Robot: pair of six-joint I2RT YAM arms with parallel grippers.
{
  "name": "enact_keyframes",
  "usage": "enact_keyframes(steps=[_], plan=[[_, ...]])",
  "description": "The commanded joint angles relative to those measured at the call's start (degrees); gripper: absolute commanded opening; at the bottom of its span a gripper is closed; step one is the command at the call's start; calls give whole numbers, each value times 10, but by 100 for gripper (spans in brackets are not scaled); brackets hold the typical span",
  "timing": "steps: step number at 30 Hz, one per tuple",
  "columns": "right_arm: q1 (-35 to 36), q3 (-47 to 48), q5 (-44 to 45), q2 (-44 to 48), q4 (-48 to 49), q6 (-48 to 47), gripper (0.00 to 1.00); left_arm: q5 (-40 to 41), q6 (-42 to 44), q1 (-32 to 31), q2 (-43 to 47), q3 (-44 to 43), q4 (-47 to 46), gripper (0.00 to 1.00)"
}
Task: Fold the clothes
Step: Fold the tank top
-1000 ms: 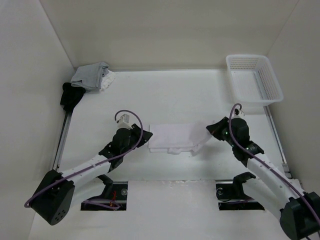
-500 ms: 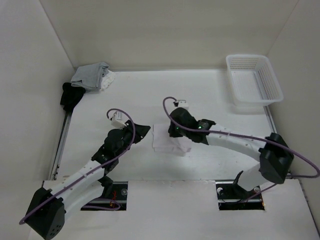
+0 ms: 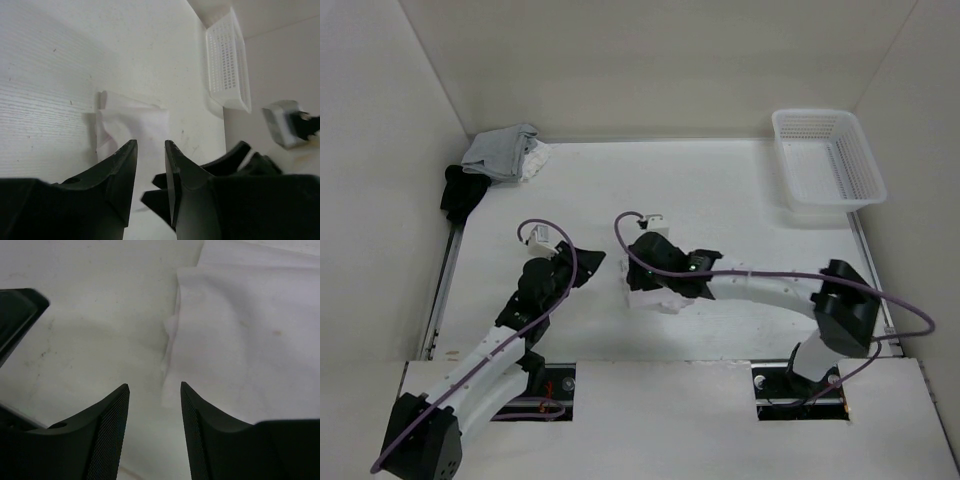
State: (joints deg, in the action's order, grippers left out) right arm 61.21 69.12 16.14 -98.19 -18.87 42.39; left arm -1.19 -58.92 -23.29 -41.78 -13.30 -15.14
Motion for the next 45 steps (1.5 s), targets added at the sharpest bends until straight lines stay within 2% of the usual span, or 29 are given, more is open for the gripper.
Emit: enact_keyframes(steps=[1, 5, 6, 10, 14, 21, 28, 32, 36, 40, 45], plan=[[-15, -67, 12, 121, 74, 9, 46, -16, 11, -8, -24, -6, -23, 27], [-57, -186, -14, 206, 147, 15, 16, -3, 30, -43, -69, -19, -40, 27], [-71, -214, -27, 221, 180, 13, 12, 3, 36, -51, -77, -22, -42, 27], [-149, -240, -159, 175, 289, 7, 4, 21, 54, -100, -102, -43, -68, 28], [-169, -182, -232, 61, 349, 18, 3, 50, 40, -166, -148, -45, -113, 25], [-167, -117, -247, -79, 394, 47, 3, 150, -37, -238, -208, 21, -161, 17], [-167, -85, -247, -138, 409, 63, 3, 149, -60, -253, -307, 31, -195, 17], [-175, -73, -233, -152, 410, 72, 3, 147, -69, -262, -329, 37, -201, 17], [-186, -56, -217, -166, 402, 84, 3, 146, -72, -267, -300, 44, -195, 19], [-197, -37, -209, -168, 396, 95, 3, 151, -61, -261, -219, 42, -158, 25], [-211, -43, -223, -93, 418, 92, 6, 188, 3, -241, -90, -1, -28, 33]])
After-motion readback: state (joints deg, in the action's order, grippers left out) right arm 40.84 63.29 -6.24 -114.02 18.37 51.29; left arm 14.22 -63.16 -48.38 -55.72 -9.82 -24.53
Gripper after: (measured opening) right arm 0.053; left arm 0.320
